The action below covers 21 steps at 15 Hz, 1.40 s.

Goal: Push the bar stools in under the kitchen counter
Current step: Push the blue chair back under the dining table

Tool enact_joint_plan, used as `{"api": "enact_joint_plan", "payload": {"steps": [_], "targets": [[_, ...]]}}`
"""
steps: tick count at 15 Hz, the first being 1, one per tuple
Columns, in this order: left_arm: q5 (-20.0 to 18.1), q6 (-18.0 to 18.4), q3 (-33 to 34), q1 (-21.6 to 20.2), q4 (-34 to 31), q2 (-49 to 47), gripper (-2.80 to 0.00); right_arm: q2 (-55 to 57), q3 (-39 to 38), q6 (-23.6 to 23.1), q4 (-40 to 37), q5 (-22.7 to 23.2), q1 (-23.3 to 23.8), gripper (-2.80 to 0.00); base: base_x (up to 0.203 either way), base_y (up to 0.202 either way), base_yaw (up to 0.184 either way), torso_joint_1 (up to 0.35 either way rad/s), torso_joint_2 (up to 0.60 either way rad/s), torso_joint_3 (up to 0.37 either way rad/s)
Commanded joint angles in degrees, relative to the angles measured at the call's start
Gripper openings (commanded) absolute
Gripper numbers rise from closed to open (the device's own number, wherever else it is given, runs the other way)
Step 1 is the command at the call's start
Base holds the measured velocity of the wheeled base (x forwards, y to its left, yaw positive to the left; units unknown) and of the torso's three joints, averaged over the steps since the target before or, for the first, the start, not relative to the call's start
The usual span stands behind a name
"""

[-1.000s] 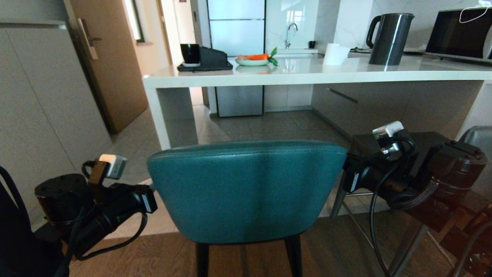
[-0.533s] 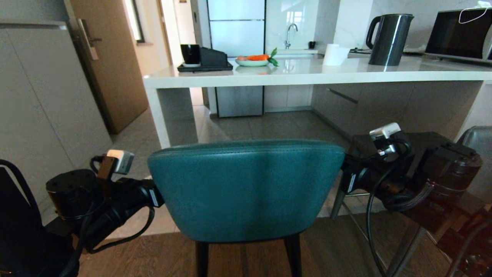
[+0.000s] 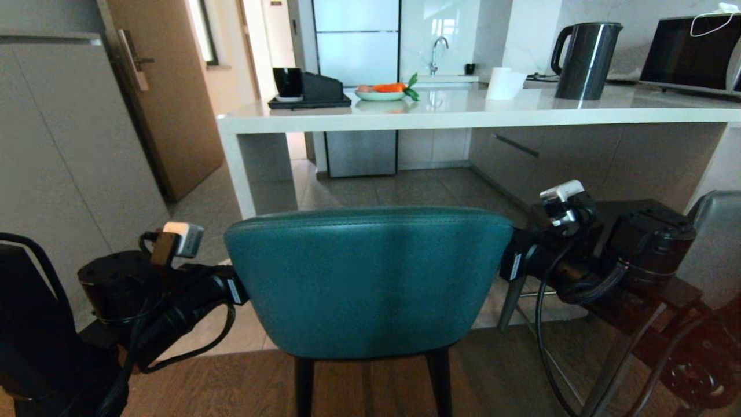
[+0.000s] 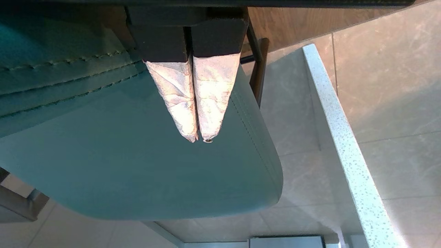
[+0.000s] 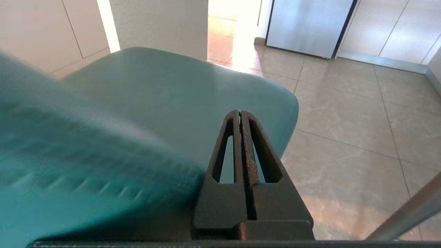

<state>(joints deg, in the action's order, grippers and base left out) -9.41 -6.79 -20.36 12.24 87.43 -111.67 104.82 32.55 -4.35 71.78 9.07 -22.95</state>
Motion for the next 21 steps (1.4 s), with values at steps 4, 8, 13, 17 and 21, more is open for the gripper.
{"api": "enact_joint_plan", "payload": {"steps": [4,8,13,17,21], "targets": [[-0.17,-0.07,0.5,-1.78,0.23,-0.83,-2.8,6.23,4.37,-0.29,2.36,0.07,0.02,-2.8,0.0,0.0,0.0,0.0,0.0,0.0],[-0.17,-0.07,1.2,-1.78,0.23,-1.01,-2.8,8.56,7.95,-0.37,2.4,0.14,-0.04,-2.8,0.0,0.0,0.0,0.0,0.0,0.0],[-0.17,0.51,-1.44,-1.71,0.23,-3.22,-2.8,8.21,7.68,-0.31,2.75,0.23,1.45,-2.8,0.0,0.0,0.0,0.0,0.0,0.0],[0.64,1.31,-5.19,1.7,0.23,-6.37,-2.8,8.12,6.47,-0.31,3.01,0.6,3.8,-2.8,0.0,0.0,0.0,0.0,0.0,0.0],[0.97,1.34,-10.26,3.11,-1.6,-6.36,-2.8,8.24,6.87,-0.33,3.1,0.71,4.94,-2.8,0.0,0.0,0.0,0.0,0.0,0.0]]}}
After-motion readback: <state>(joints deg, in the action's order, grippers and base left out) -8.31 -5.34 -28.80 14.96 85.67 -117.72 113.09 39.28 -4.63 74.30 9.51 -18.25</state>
